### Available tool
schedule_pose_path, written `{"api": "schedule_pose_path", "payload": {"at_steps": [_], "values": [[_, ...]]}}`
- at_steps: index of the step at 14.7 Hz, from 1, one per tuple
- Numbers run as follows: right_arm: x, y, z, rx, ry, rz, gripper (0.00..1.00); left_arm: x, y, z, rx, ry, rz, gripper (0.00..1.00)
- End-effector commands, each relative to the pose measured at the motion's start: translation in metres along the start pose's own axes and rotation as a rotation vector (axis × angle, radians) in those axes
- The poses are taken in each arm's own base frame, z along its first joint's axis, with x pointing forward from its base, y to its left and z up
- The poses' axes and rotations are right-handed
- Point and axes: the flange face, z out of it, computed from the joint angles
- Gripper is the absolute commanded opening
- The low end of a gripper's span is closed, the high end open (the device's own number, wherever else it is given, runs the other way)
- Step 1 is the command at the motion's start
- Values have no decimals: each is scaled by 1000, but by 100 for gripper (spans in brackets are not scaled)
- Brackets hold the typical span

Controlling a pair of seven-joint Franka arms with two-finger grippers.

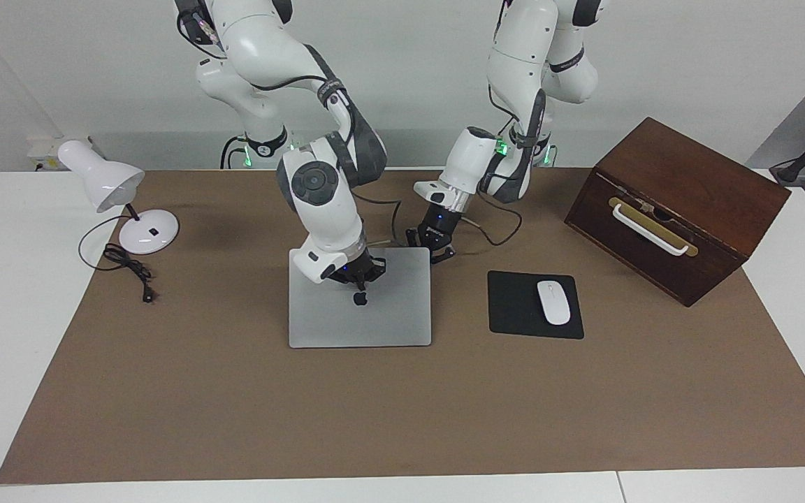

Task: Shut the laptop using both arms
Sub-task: 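Push the laptop lid down toward the keyboard with the right gripper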

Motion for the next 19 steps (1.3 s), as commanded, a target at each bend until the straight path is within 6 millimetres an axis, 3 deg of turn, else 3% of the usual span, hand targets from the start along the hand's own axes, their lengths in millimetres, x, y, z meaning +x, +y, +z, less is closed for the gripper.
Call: {"api": "schedule_pose_path", "payload": {"at_steps": [1,10,19], "values": [[-10,6,9,24,1,-6,0,-21,-13,20,28,-50,34,0],[-16,9,24,22,10,-6,0,-23,-14,22,30,-54,58,0],[-15,8,23,23,11,-7,0,-23,-14,22,30,-56,69,0]]}}
